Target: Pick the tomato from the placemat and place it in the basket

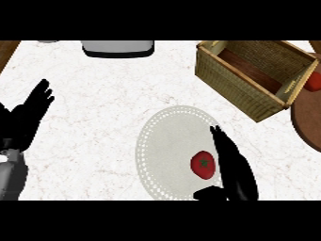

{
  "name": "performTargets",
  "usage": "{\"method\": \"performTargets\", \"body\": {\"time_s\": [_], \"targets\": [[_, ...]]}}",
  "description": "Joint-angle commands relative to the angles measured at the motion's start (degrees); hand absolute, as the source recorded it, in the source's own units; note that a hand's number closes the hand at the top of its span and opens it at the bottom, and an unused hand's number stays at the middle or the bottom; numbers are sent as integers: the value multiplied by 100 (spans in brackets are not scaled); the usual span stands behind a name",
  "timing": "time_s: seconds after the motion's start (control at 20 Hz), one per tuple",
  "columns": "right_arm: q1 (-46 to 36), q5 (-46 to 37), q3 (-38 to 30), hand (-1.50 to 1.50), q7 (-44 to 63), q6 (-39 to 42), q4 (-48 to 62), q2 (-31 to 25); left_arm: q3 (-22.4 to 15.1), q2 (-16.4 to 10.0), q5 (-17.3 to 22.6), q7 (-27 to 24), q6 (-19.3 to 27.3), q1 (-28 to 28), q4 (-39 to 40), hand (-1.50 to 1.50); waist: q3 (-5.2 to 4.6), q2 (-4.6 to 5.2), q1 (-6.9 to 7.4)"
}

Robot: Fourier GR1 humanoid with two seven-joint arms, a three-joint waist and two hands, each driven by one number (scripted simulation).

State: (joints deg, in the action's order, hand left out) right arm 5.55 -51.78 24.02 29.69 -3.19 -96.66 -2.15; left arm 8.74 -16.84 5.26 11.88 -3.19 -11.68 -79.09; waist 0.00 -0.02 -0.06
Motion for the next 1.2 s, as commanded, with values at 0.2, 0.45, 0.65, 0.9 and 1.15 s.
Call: {"method": "performTargets", "body": {"time_s": [0.2,0.45,0.65,0.9,1.15], "targets": [[-235,-576,338,150,-5,175,689,-58,138,-70,32,-6,-189,76,-5,0,0,2,35],[-91,-757,454,150,-117,-248,975,204,27,180,-241,-160,-20,-73,243,0,0,2,-6],[-567,-546,286,150,1,45,1136,209,88,113,-211,-20,-77,45,-83,0,1,-1,12],[-2731,189,1037,150,2572,-347,1606,211,-229,296,-266,73,-112,-189,-102,0,0,61,431],[-4187,618,827,150,3633,-493,2162,214,-321,364,-259,93,-163,-479,23,0,-11,137,783]]}}
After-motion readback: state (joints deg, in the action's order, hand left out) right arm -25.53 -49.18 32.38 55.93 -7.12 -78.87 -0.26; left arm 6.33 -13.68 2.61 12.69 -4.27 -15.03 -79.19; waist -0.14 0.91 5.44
